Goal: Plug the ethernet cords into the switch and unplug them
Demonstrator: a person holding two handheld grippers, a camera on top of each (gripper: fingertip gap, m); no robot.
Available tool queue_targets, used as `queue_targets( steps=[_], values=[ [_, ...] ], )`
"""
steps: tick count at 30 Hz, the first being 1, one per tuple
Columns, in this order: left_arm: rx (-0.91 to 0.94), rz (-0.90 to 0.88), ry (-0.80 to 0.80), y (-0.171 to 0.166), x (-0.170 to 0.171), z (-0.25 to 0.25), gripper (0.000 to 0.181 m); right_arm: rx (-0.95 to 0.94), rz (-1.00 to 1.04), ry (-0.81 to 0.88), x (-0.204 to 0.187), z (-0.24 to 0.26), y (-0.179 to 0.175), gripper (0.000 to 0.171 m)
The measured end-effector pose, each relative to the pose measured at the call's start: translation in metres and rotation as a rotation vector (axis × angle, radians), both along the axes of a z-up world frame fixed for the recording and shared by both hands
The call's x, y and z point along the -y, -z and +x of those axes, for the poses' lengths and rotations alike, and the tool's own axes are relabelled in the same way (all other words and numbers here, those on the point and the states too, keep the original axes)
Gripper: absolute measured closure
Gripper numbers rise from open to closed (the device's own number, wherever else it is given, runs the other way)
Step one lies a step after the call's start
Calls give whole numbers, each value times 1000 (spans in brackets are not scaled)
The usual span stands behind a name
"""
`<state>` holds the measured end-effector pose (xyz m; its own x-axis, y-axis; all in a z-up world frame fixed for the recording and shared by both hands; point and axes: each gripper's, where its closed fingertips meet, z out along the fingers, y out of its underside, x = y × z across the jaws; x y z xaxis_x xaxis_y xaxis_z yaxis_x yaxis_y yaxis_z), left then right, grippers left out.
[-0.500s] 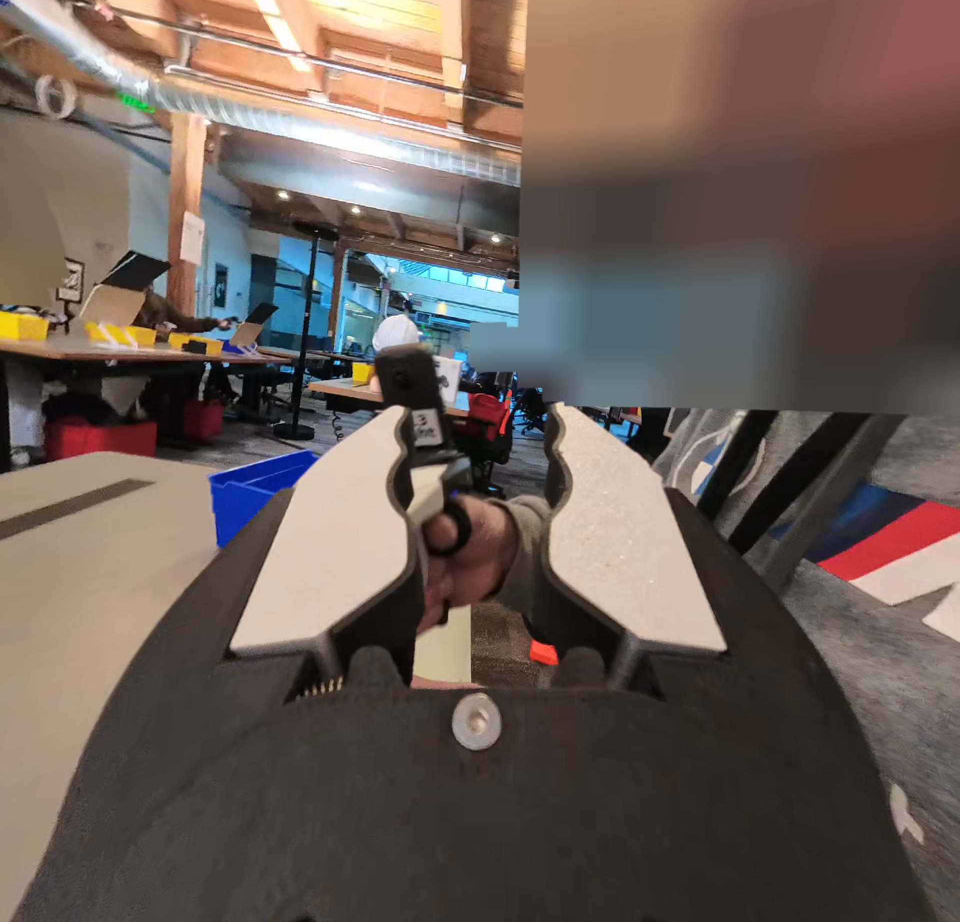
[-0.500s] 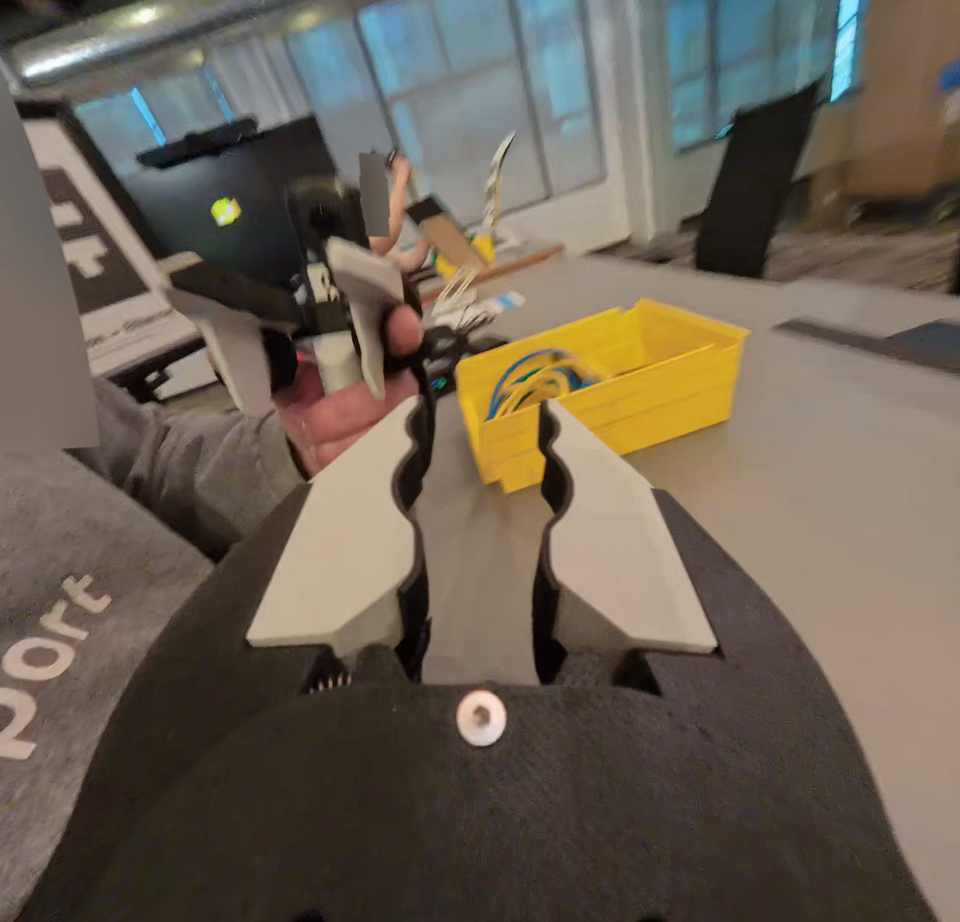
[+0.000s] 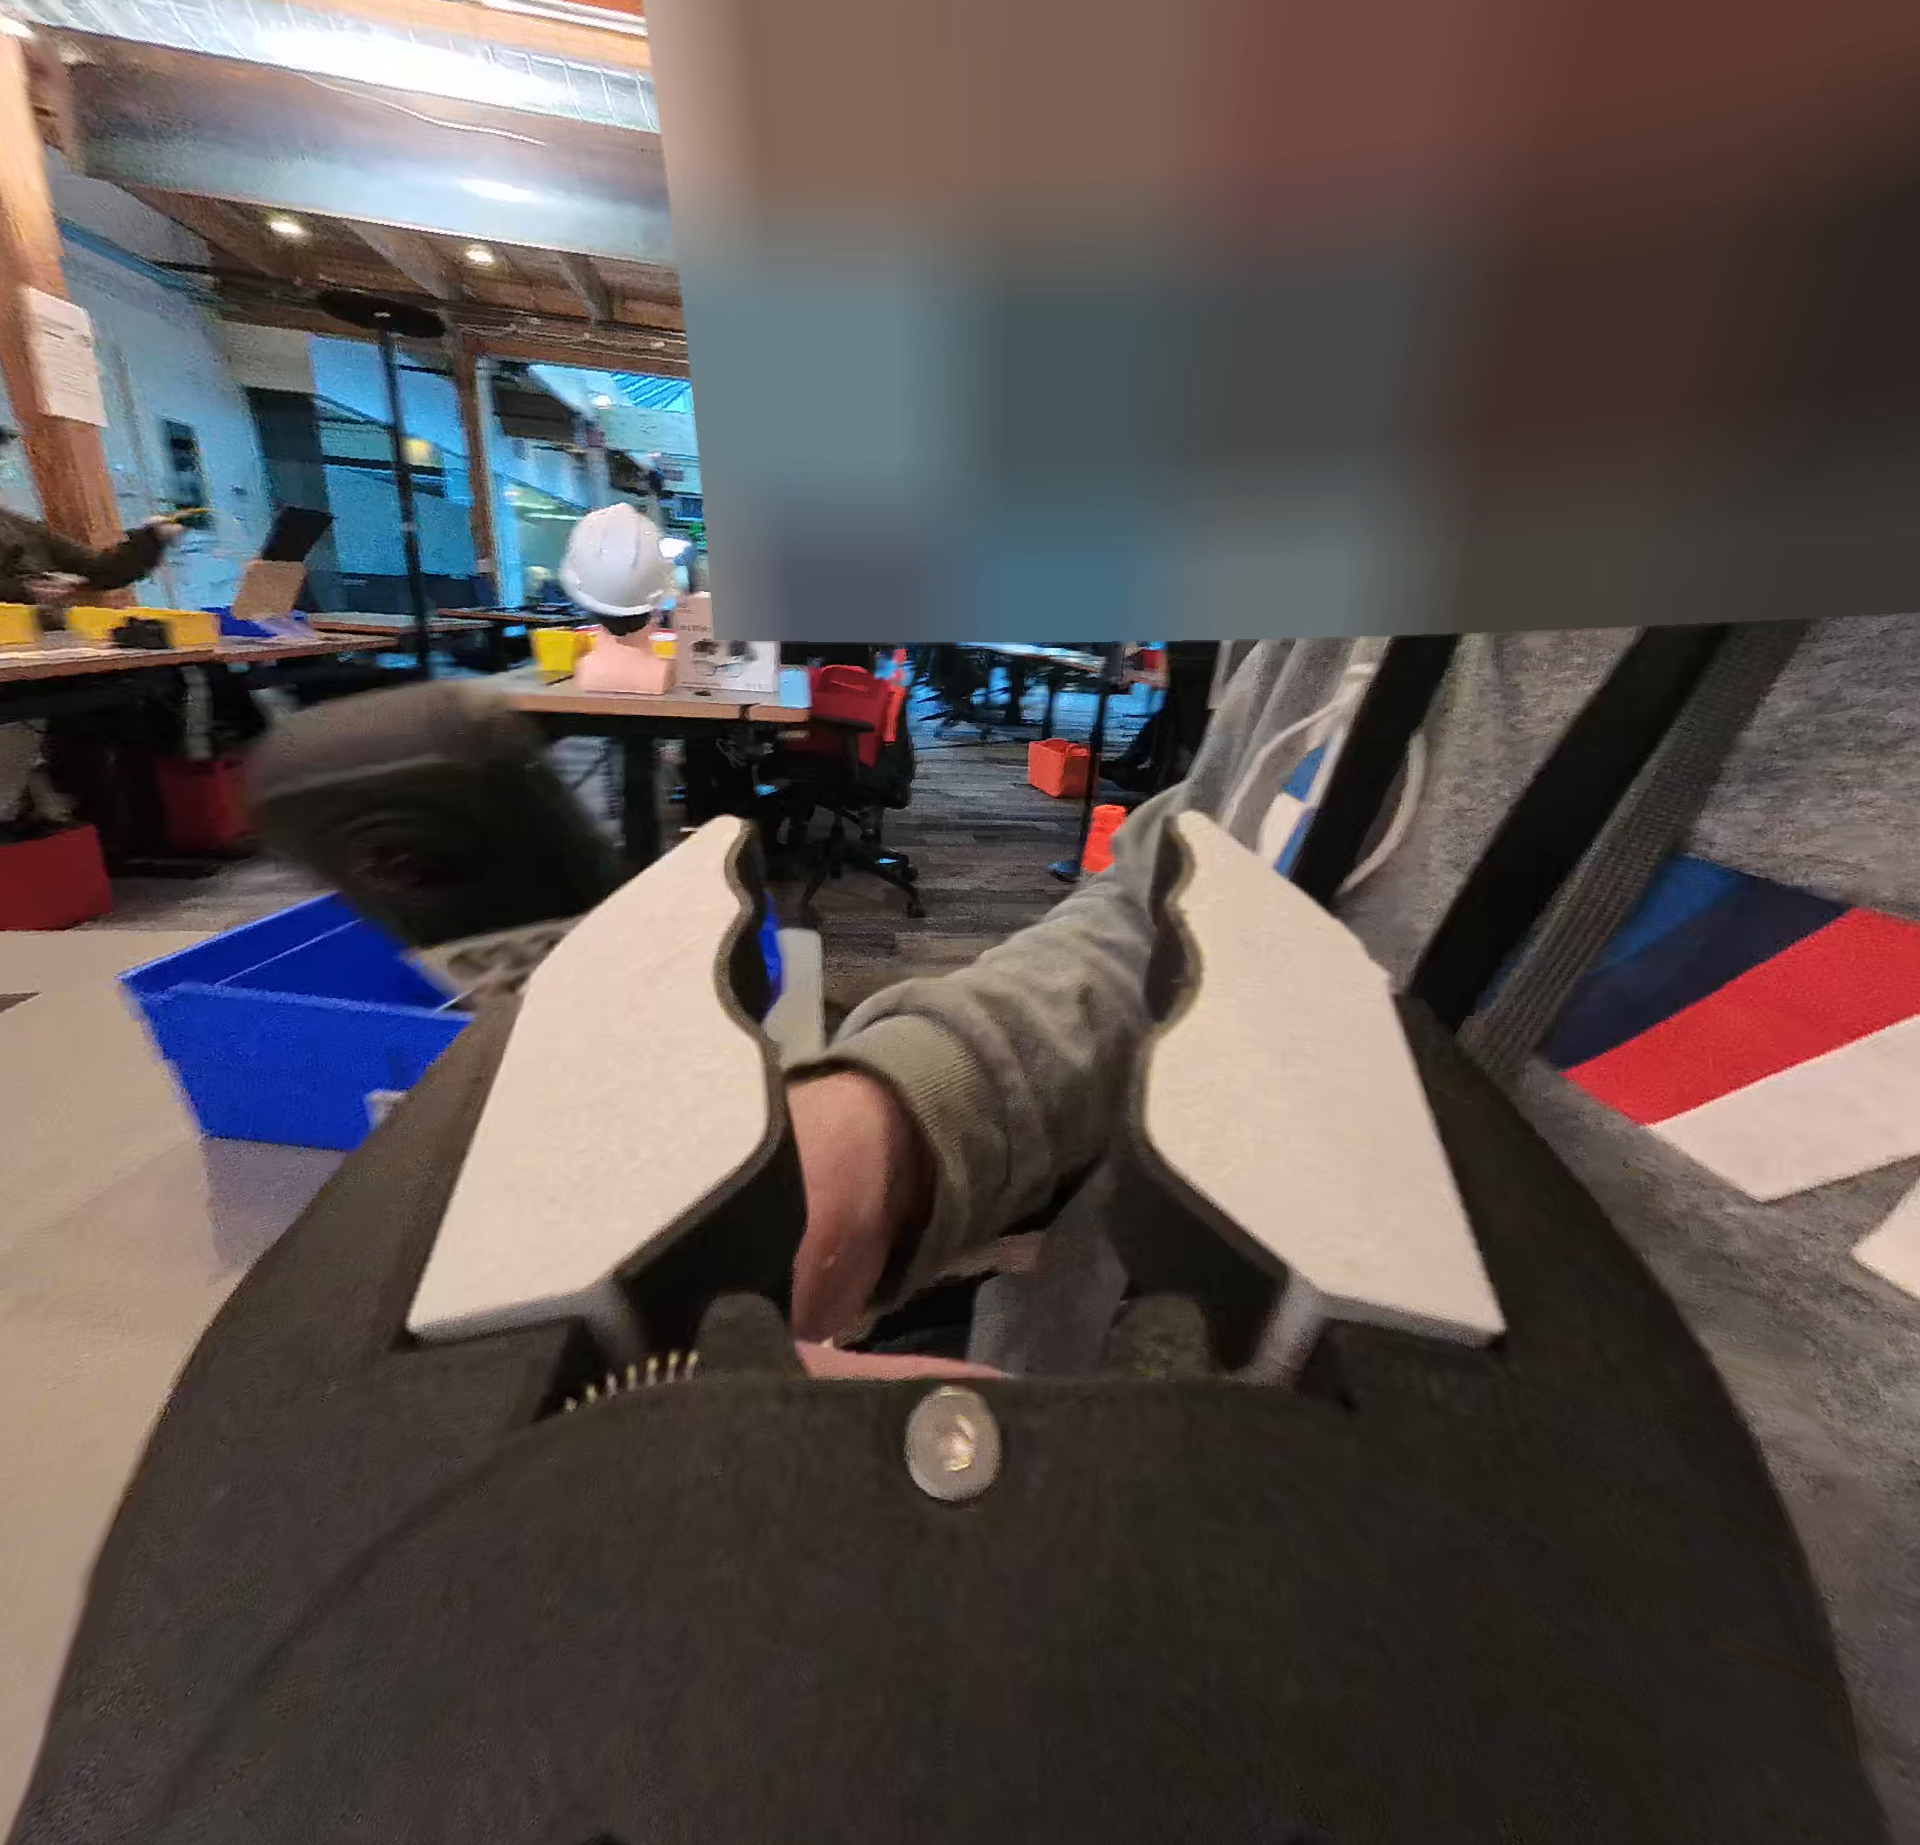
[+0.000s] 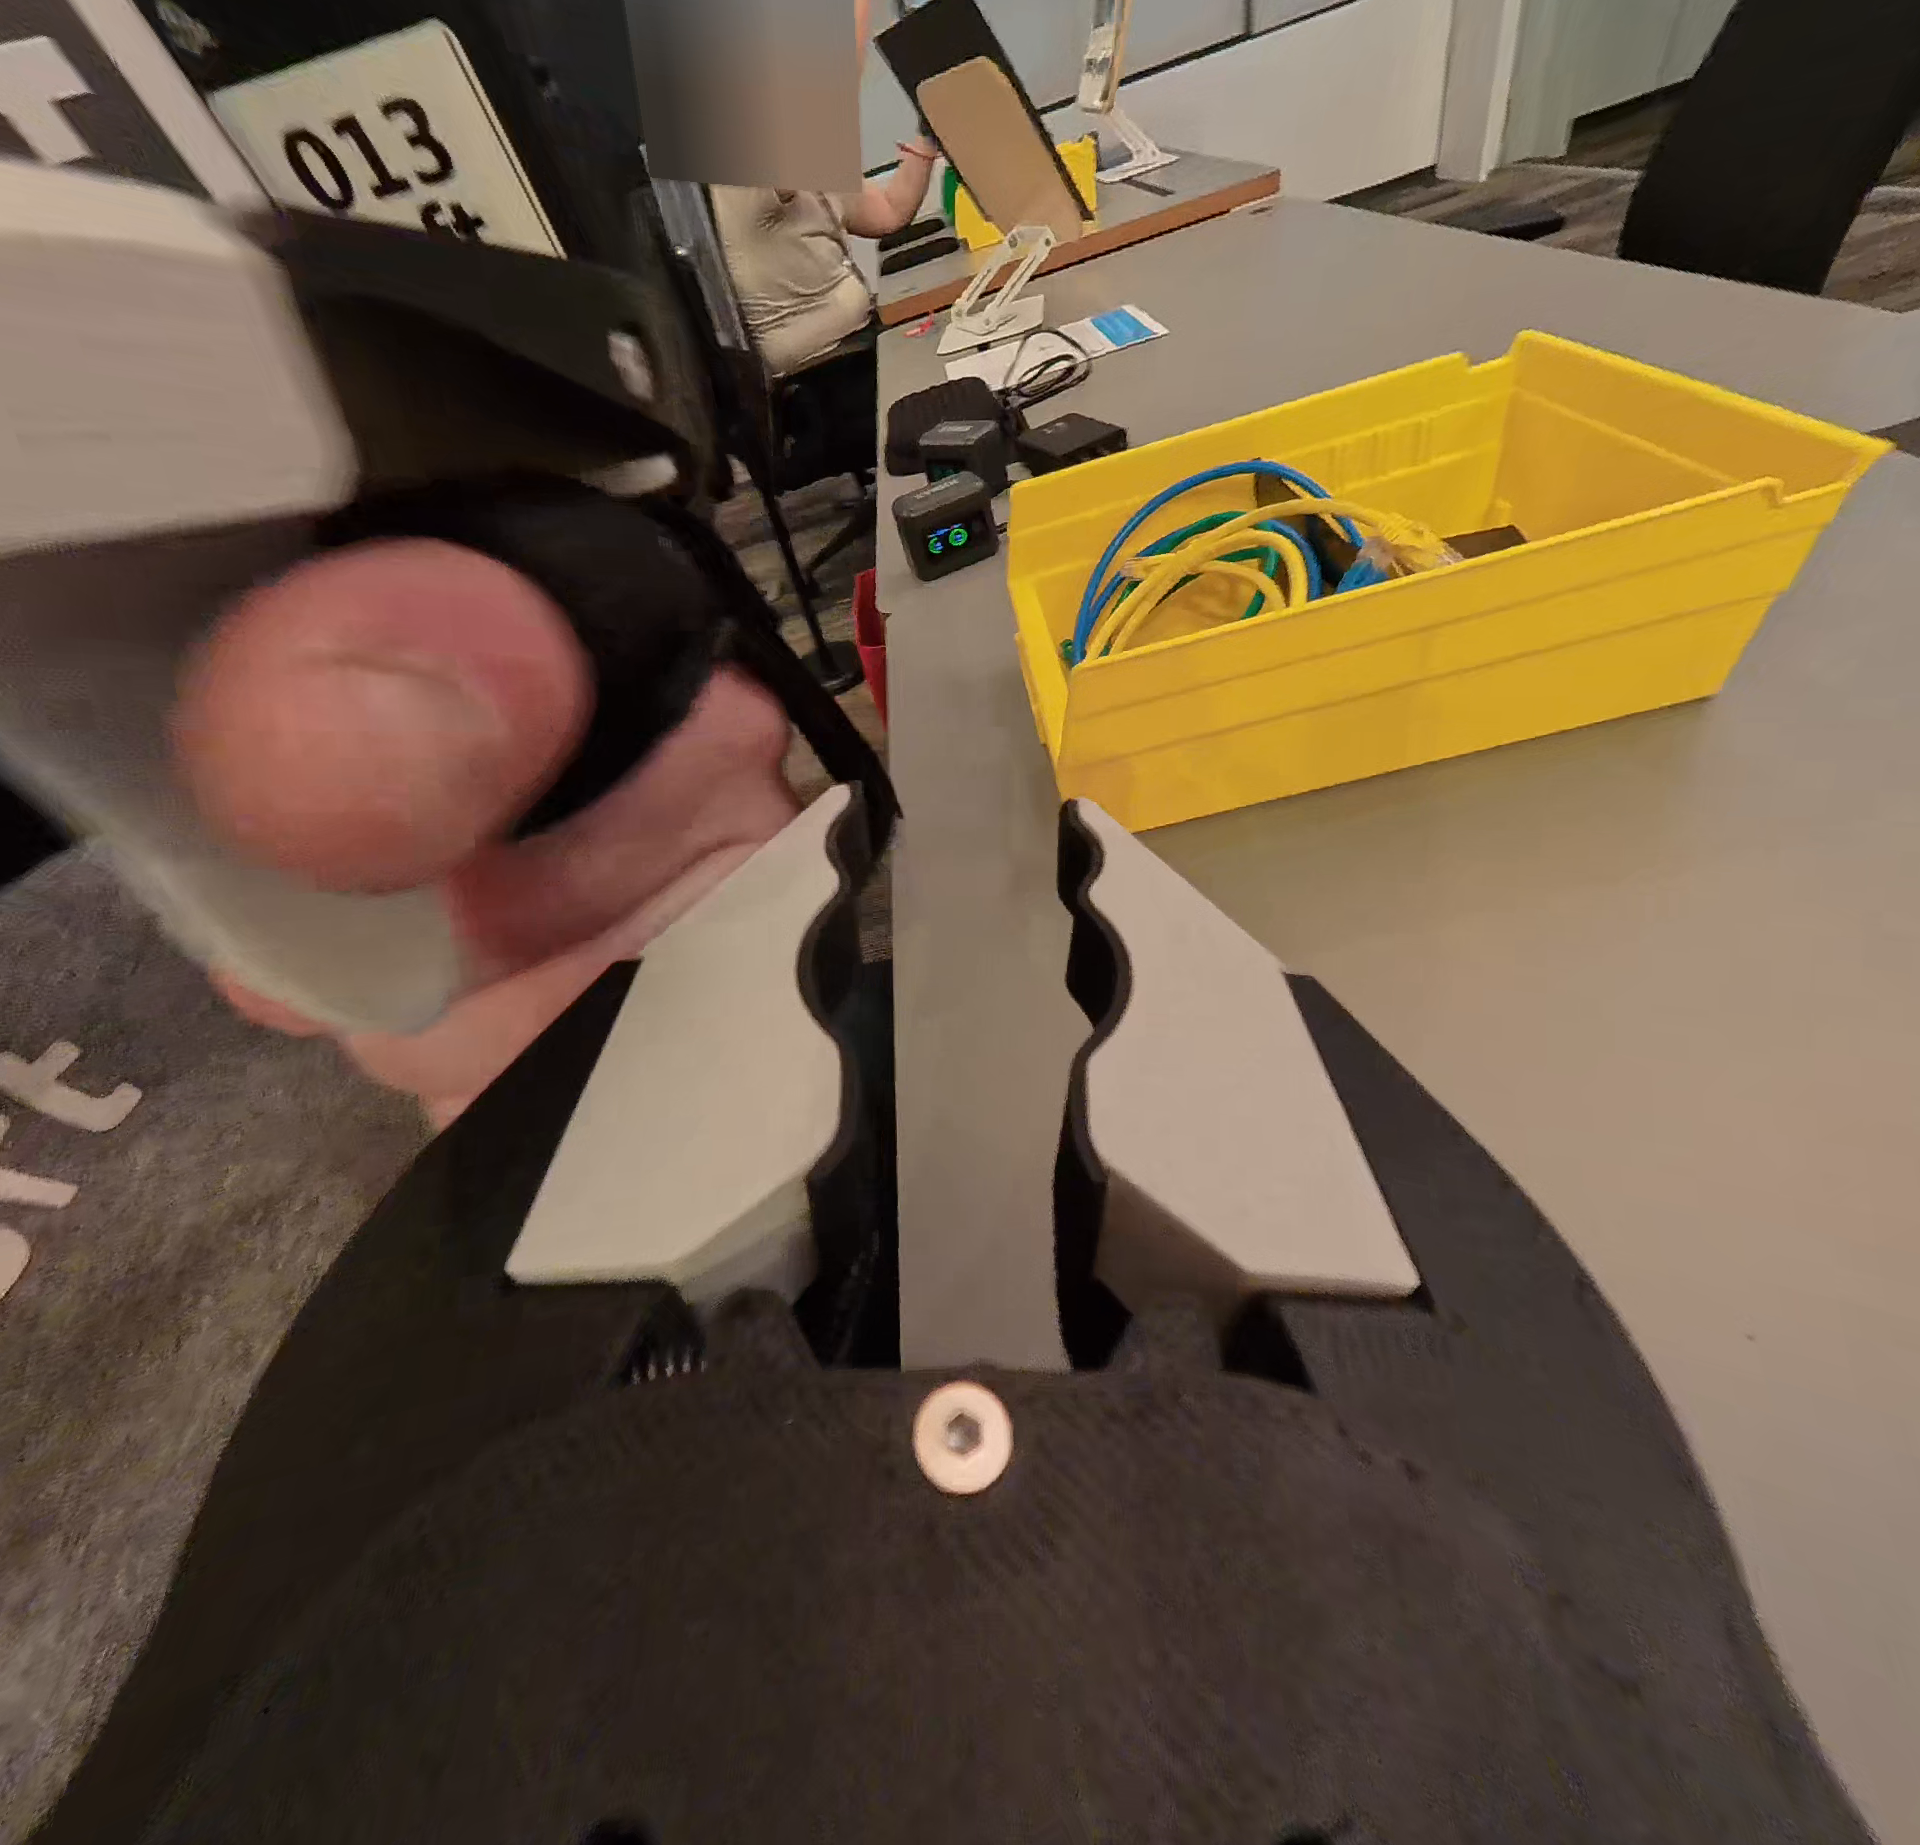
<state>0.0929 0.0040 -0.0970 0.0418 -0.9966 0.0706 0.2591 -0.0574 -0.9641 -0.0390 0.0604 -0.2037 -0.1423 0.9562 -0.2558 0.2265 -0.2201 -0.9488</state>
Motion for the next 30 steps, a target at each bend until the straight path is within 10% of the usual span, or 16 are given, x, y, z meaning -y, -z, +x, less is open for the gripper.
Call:
queue_targets(
  steps=[5, 9, 10, 17, 19, 21, 22, 25, 27, 30],
  values=[
    [95, 13, 191, -20, 36, 11, 144, -18, -232, -275, 36, 1, 4, 138],
    [124, -101, 301, -33, 44, 16, 96, -95, -350, -428, 53, 11, -4, 140],
    [101, -136, 316, -36, 43, 16, 75, -135, -329, -412, 48, 14, -8, 132],
    [35, 68, 7, -55, 12, -29, 88, -249, -48, -30, -40, 57, -40, 54],
    [-38, 114, -197, -43, -19, -47, 105, -283, 51, 110, -72, 82, -47, 83],
    [-93, 169, -298, -31, -34, -62, 151, -323, 156, 253, -103, 112, -57, 171],
    [-97, 165, -358, -27, -44, -69, 181, -351, 170, 348, -122, 129, -64, 171],
    [-148, 118, -541, -10, -78, -91, 181, -325, 257, 500, -153, 167, -72, 171],
    [-172, 144, -616, -2, -88, -99, 165, -268, 339, 591, -163, 182, -73, 116],
    [-255, 108, -702, 16, -104, -102, 86, -161, 375, 614, -164, 191, -64, 38]
  ],
)
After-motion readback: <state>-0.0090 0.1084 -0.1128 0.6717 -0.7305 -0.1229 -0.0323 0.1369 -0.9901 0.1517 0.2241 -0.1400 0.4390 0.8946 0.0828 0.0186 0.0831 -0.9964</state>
